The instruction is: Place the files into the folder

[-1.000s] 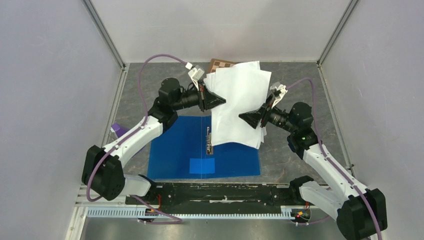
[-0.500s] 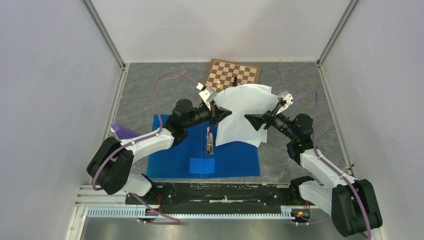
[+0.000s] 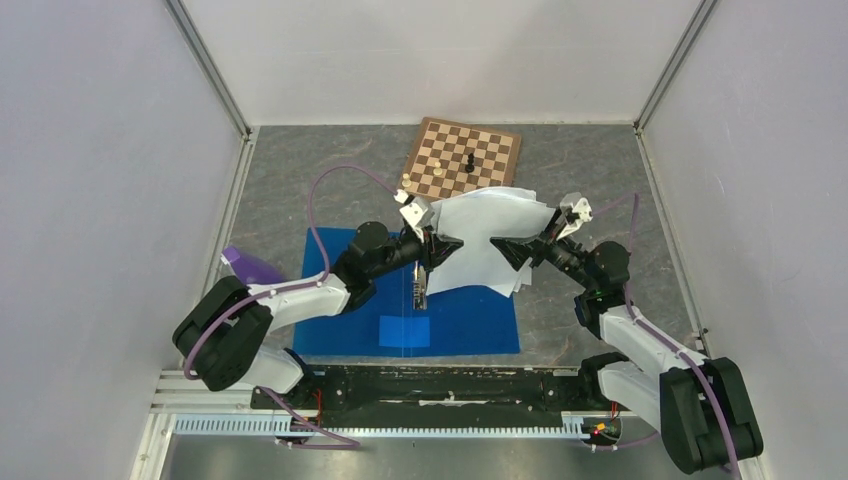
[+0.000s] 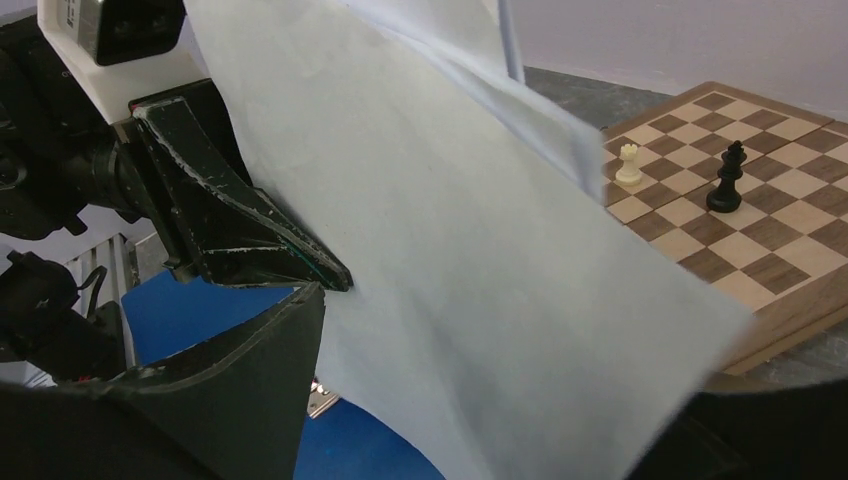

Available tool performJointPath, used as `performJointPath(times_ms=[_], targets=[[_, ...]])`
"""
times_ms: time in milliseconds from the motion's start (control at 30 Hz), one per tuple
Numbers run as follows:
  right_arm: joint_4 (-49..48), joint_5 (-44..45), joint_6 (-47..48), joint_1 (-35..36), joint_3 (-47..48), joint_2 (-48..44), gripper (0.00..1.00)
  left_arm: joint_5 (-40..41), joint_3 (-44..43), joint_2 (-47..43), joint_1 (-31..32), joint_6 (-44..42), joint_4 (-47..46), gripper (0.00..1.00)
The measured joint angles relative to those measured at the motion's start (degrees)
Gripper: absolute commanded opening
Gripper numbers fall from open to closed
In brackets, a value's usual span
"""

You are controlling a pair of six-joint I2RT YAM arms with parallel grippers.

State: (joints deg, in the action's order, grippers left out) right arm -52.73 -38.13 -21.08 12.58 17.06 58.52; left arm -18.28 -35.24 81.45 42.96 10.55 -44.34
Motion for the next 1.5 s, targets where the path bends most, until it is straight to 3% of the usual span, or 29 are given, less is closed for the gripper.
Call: performJointPath(times_ms=[167, 633, 1167, 1500], targets=[[-3.28, -0.83, -2.05, 0.0, -2.95, 0.11, 0.72, 2.21, 1.9, -0.85, 0.92, -0.13, -0.04, 0.48], [-10.12, -2.62, -6.93, 0.15, -5.38, 1.7, 0.72, 9.57, 8.59, -2.67, 3.3, -0.07, -7.52, 0.55], [-8.63, -0.24, -4.22, 3.72, -7.15, 2.03, 0.72, 13.62, 10.91, 1.55, 6.25, 1.53, -20.44, 0.53], [-7.98, 0.9, -3.5, 3.72, -7.61, 1.68, 0.72, 14.27, 10.86, 4.11, 7.87, 1.57, -23.34, 0.48]])
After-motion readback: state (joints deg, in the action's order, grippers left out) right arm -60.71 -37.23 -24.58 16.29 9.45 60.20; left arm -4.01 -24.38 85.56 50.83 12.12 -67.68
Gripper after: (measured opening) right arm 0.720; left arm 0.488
